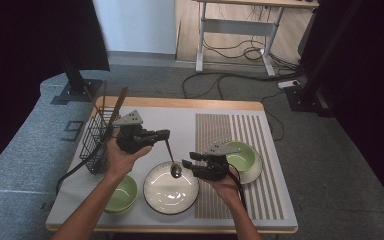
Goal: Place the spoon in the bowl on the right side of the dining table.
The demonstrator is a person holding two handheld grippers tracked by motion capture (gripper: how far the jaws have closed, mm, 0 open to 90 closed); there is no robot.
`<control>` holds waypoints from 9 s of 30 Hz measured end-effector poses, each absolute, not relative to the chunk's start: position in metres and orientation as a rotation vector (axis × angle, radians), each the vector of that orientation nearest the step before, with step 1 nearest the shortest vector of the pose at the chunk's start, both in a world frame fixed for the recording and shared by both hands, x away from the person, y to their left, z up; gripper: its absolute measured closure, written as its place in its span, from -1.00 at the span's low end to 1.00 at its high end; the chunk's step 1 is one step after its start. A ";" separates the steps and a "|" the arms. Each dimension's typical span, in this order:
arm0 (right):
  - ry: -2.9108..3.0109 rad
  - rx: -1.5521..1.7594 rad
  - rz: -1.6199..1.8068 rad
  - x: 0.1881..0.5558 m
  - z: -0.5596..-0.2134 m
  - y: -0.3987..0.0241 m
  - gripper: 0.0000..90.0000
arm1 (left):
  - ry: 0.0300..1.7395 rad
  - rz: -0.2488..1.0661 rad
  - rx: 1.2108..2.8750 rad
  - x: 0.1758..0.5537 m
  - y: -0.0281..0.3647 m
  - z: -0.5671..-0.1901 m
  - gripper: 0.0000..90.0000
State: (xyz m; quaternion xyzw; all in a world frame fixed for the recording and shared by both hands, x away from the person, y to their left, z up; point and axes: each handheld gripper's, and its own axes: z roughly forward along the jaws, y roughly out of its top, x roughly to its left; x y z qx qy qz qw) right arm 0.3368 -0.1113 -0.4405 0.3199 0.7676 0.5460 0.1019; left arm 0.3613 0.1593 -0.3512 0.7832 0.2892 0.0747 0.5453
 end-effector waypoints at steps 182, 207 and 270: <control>1.871 1.209 1.590 0.347 -0.433 -0.214 0.98 | 0.780 0.210 1.888 0.348 0.224 -0.380 0.12; 1.764 1.283 1.571 0.349 -0.439 -0.237 0.98 | 0.782 0.203 1.894 0.348 0.224 -0.384 0.13; 1.749 1.440 1.404 0.360 -0.478 -0.262 0.89 | 0.776 0.187 1.918 0.347 0.223 -0.391 0.14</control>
